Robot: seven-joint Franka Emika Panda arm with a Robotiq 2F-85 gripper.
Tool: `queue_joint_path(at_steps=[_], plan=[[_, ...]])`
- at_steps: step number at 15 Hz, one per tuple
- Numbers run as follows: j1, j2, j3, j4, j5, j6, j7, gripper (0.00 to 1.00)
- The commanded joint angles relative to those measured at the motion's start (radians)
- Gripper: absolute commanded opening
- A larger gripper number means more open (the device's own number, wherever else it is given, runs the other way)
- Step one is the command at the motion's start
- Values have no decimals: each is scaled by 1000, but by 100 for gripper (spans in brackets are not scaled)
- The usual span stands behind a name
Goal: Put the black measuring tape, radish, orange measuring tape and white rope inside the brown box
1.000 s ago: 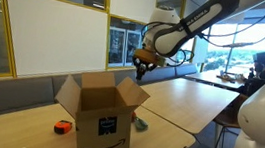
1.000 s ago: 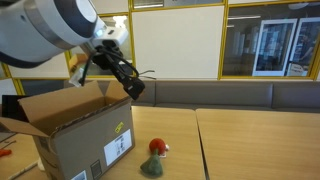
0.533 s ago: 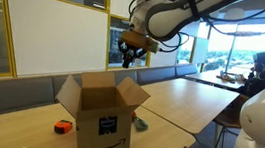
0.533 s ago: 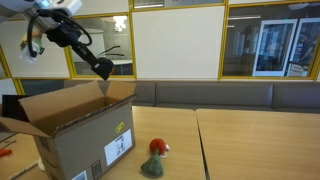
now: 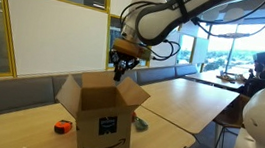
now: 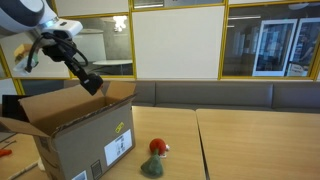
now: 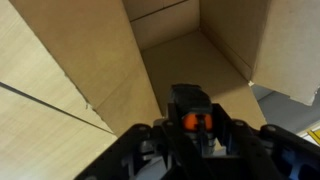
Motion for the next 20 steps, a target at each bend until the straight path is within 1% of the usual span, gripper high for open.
queue_joint_path(at_steps=[1,2,5,7,14,15,16,17,20], plan=[[37,81,-43,20,103,24,-92,13],[37,103,-46,18,120,22,-105,13],[28,173,-44,21,127,12,-115,13],[19,218,-37,28,97,9,-91,13],[40,337,-47,51,76,-9,-75,14],[43,348,-49,56,73,-13,-70,63],[46,355,-51,59,74,-14,-70,65],[49,362,-54,64,73,-16,-70,70],[54,365,-60,75,65,-28,-71,93]])
